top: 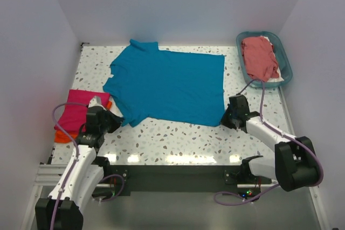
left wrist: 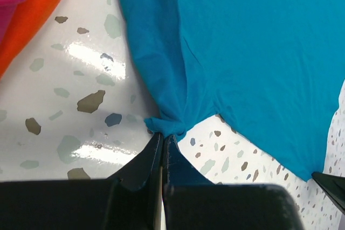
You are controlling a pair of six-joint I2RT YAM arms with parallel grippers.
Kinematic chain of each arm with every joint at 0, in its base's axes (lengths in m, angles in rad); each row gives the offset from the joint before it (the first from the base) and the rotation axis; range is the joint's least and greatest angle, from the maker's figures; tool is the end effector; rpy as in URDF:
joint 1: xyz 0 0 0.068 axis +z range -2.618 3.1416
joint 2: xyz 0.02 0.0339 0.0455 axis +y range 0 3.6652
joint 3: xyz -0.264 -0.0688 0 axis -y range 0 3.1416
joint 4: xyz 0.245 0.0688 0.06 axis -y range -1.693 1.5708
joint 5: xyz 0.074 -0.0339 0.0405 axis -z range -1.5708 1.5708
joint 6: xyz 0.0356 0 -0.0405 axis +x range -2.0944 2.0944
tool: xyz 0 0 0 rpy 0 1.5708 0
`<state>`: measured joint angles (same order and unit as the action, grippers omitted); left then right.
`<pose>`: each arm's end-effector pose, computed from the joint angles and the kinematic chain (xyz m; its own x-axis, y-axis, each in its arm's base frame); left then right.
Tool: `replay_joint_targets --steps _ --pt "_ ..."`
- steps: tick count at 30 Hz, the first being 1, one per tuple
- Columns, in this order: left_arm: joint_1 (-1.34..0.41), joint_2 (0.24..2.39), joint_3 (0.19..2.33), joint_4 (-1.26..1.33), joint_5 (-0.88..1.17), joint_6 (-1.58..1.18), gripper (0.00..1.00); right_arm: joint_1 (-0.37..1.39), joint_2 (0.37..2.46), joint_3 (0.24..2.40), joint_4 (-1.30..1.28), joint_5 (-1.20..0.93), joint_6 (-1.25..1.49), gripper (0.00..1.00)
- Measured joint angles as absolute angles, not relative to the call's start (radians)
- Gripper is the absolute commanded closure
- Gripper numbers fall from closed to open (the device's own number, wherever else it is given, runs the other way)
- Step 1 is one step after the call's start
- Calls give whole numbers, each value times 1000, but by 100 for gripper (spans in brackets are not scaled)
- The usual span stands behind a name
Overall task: Fold and stack the t-shirts
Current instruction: Fold the tshirt
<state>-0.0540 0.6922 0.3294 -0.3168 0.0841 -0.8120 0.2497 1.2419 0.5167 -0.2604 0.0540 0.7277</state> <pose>0.1519 -0.0112 0.1823 -0.5182 -0.6961 -0.4969 -0.3735 0.7068 -0.6008 0.2121 0.0521 0.1544 -0.7481 0.4947 -0.4424 0.3746 0.8650 0.3338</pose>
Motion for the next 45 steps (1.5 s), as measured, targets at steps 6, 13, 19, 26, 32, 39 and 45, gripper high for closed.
replay_joint_targets --steps 6,13,19,26,32,39,45 --pt "-54 601 349 -400 81 -827 100 250 1097 517 -349 79 710 100" --pt "-55 562 449 -448 81 -827 100 250 954 542 -472 124 677 100" --pt "-56 804 566 -367 85 -826 100 247 1182 697 -486 139 634 100" --pt "-56 1144 762 -206 74 -824 100 207 1520 1005 -456 125 590 100" --pt "-56 1402 936 -97 70 -818 100 154 1732 1182 -442 68 574 100" --pt "-56 1628 1089 -39 71 -818 100 108 1812 1256 -449 25 570 100" --pt "-56 1746 1197 -30 82 -808 100 73 1836 1288 -442 8 568 100"
